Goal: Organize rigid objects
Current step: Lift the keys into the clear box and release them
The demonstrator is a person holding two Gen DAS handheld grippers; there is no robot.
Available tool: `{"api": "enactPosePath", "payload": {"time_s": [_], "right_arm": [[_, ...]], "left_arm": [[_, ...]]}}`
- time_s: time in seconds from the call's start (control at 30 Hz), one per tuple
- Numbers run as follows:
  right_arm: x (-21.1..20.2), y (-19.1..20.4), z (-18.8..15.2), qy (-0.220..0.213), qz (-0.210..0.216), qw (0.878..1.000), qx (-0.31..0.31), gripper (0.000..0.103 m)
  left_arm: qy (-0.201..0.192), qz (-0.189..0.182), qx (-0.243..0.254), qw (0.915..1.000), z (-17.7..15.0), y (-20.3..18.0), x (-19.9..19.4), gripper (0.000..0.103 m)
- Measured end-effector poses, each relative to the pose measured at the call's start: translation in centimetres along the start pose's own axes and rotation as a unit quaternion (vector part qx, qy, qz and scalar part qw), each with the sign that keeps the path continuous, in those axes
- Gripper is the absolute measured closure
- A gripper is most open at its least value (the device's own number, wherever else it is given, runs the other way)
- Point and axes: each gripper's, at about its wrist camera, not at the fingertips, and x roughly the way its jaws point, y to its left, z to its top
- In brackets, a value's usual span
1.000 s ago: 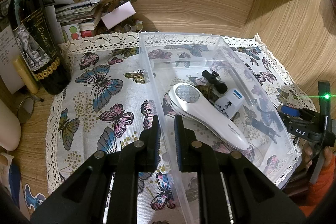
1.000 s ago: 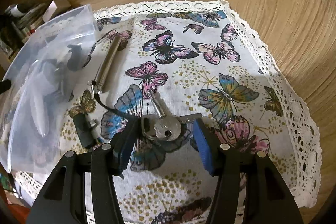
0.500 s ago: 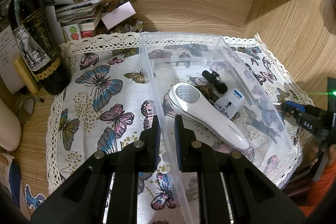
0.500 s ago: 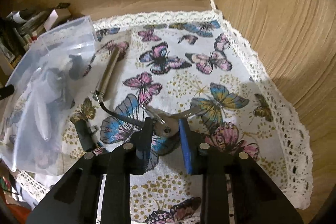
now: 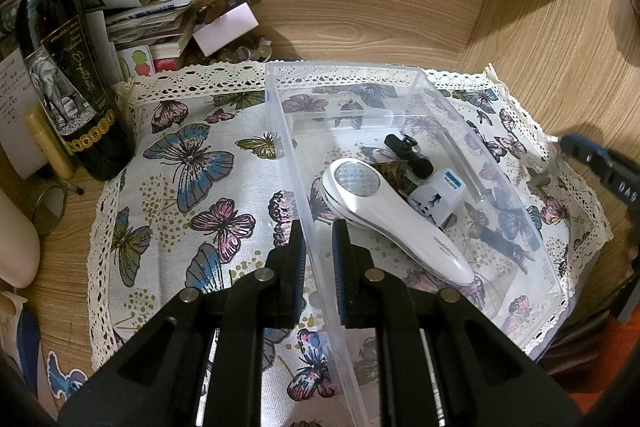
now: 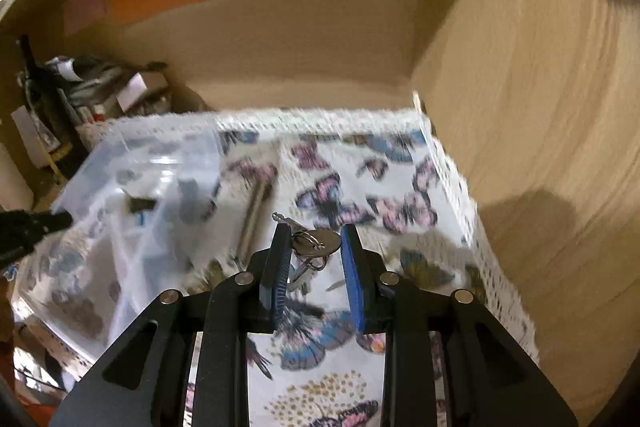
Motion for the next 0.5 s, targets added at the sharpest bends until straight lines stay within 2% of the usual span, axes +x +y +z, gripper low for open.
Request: {"api": "enactPosePath", "payload": {"time_s": [0.3,0.5], "right_arm": [[-1.5,4.8,3.8,-0.06,0.058,0.995,-0.048,0.08],[-1.4,8.8,4.8,-0.075,0.097,0.988,-0.091,0.08]], "left_arm": [[0.0,0.0,0.001,1.0,0.0,0.0,0.0,0.091],[0.0,0.0,0.001,1.0,0.0,0.0,0.0,0.091]]}}
